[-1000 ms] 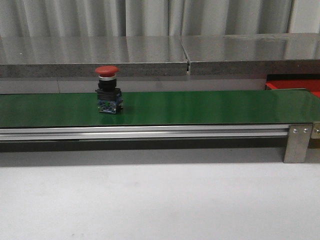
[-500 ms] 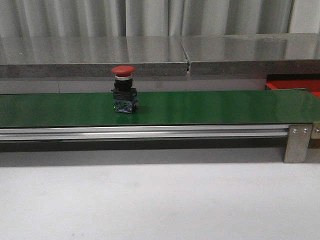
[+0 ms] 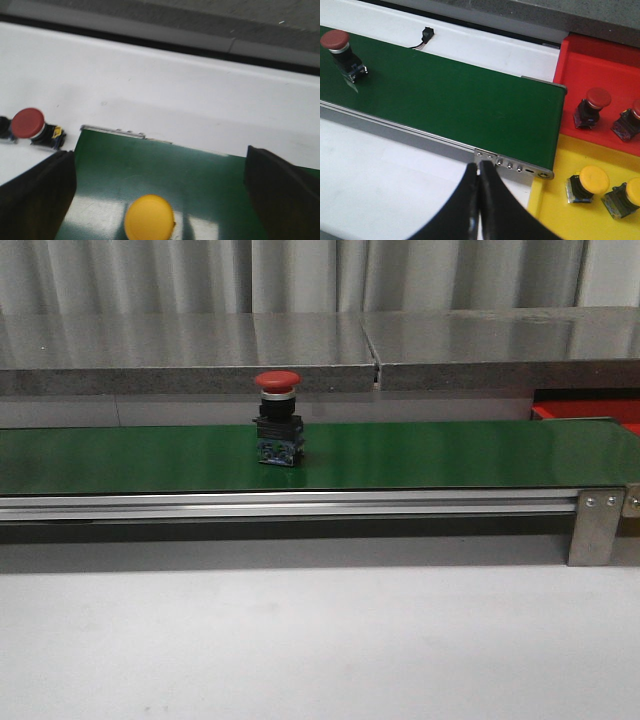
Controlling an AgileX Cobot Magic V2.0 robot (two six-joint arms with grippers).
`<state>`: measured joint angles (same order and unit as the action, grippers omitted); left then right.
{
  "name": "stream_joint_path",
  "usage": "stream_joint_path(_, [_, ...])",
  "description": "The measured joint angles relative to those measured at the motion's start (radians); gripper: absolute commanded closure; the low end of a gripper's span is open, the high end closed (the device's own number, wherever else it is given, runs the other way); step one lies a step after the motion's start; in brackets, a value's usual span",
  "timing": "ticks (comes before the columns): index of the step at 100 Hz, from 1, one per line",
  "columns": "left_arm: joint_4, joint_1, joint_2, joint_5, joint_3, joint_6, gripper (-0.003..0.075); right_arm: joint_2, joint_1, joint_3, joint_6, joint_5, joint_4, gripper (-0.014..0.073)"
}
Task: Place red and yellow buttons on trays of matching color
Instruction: 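Carry the yellow button onto the green belt and open the left gripper, then lower the right gripper onto the red button at the belt's end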
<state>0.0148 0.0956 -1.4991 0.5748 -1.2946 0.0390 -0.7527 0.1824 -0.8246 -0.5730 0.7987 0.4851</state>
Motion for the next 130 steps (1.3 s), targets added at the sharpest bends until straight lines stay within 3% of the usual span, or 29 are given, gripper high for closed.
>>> stream_joint_path(30, [0.010,-0.107,0.272,-0.009,0.142,-0.002,0.0068,0.000,0.000,0.000,0.000,0.000,0.000,0.0662])
stream_joint_path(74, [0.023,-0.117,0.826,-0.079,0.605,-0.002,0.0080,0.000,0.000,0.000,0.000,0.000,0.000,0.0662])
stream_joint_path(88, [0.027,-0.117,0.981,-0.081,0.707,-0.002,0.0223,0.000,0.000,0.000,0.000,0.000,0.000,0.0662])
stream_joint_path(111, [0.027,-0.117,1.115,-0.081,0.784,-0.002,0.0737,0.000,0.000,0.000,0.000,0.000,0.000,0.0662])
stream_joint_path(130, [0.027,-0.117,1.121,-0.079,0.788,-0.002,0.0739,0.000,0.000,0.000,0.000,0.000,0.000,0.0662])
